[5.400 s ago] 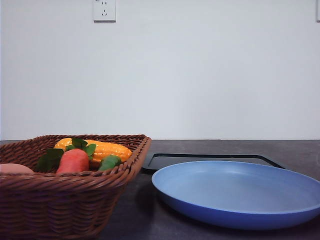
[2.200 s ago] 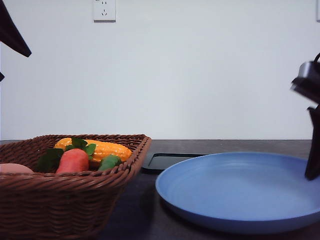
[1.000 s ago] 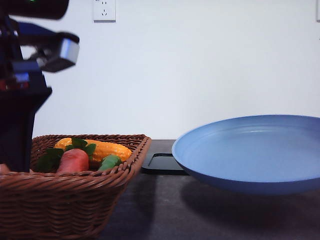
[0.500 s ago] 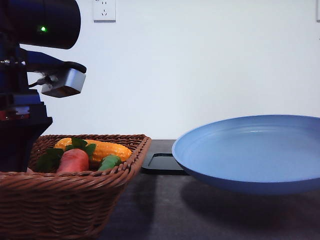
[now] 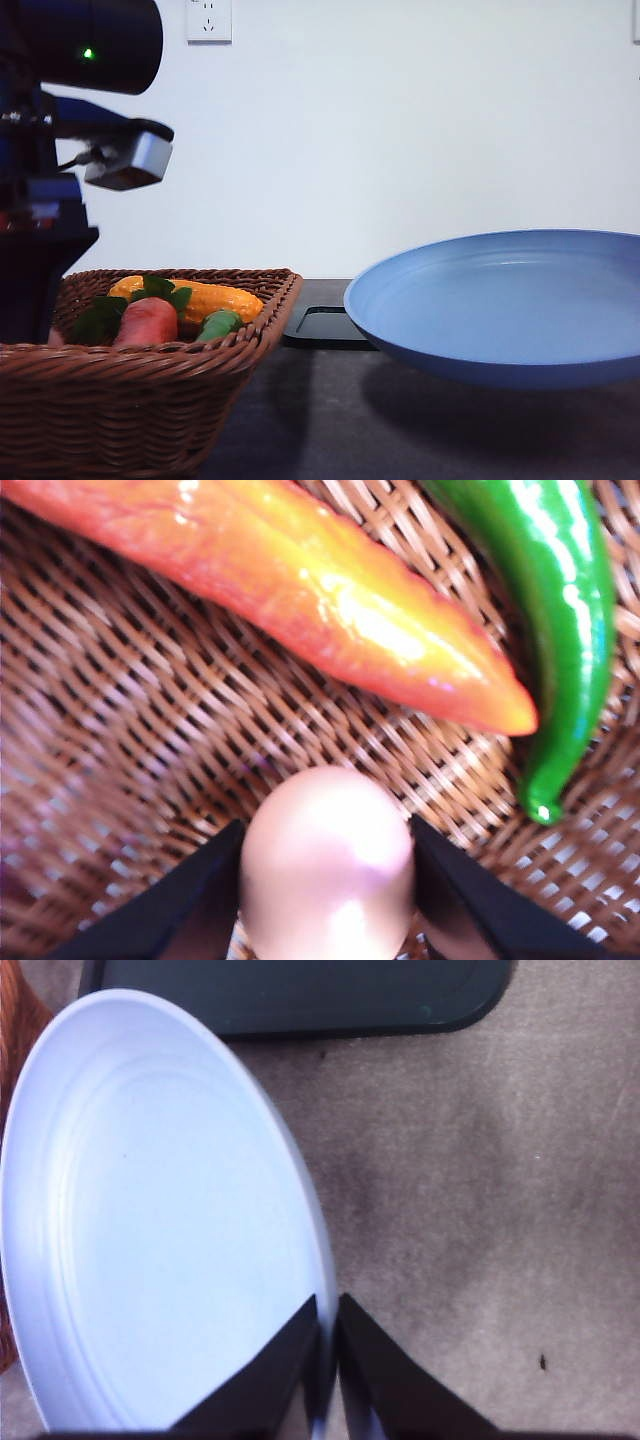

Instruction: Transfer egg from basket to plate and serve

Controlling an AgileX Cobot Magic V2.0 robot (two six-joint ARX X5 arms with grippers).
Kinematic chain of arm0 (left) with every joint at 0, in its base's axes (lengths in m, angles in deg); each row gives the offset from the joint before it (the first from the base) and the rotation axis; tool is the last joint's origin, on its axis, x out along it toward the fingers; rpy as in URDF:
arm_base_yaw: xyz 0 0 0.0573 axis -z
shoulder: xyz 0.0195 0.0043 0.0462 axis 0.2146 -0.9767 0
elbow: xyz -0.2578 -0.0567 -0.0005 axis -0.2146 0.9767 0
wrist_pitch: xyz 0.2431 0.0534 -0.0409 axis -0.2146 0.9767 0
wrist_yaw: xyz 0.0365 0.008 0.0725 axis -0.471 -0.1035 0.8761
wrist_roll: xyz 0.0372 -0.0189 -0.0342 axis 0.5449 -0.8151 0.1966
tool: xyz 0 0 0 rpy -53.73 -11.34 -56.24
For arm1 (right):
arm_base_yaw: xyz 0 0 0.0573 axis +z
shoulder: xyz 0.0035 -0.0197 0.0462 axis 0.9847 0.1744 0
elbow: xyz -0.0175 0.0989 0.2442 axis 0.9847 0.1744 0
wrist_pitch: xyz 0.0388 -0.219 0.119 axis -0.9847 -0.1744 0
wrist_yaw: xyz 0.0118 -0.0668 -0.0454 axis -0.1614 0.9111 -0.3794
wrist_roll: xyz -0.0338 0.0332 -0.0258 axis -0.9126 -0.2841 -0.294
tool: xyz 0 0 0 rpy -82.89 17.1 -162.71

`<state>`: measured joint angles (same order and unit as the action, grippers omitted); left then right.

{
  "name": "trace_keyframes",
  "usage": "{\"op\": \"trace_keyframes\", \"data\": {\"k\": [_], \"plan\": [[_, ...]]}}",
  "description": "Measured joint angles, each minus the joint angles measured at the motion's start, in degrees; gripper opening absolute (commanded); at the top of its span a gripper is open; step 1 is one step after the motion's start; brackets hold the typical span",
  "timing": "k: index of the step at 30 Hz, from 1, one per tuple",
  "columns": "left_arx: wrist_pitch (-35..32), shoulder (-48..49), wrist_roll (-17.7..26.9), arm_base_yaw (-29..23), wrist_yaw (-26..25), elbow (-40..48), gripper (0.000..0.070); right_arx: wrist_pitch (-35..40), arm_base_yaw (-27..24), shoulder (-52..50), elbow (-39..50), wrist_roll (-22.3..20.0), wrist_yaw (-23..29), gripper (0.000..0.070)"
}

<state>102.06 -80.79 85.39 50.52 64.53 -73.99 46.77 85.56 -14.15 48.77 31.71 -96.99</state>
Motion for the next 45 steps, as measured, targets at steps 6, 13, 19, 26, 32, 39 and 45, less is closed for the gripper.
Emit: {"op": "trace_keyframes", "data": {"k": [6, 13, 19, 26, 32, 39, 45], "plan": [[0.86, 2.43, -0.06, 0.0, 0.0, -7.28, 0.0149, 0.12, 0.0, 0.0, 0.0, 0.91, -3.86, 0.0], [0.18, 3.17, -2.3, 3.2, -1.9, -18.13, 0.0149, 0.48, 0.02, 0.0, 0.0, 2.31, -5.83, 0.0], [-10.35, 3.27, -4.02, 9.39, -5.7, -20.21, 0.0149, 1.78, 0.07, 0.0, 0.0, 3.59, -10.88, 0.0], [-15.17, 1.26, -4.3, 16.32, -6.0, -20.21, 0.0149, 1.75, 0.07, 0.0, 0.0, 4.35, -11.91, 0.0], [-16.18, -3.86, -4.28, 18.33, -6.0, -20.21, 0.0149, 1.75, 0.07, 0.0, 0.0, 4.37, -11.93, 0.0], [-17.82, -9.04, -4.28, 18.53, -5.99, -20.21, 0.0151, 1.69, 0.07, 0.0, 0.0, 4.35, -11.92, 0.0], [-19.36, -11.18, -4.28, 18.53, -5.99, -20.21, 0.0151, 1.68, 0.07, 0.0, 0.0, 4.31, -11.92, 0.0]]}}
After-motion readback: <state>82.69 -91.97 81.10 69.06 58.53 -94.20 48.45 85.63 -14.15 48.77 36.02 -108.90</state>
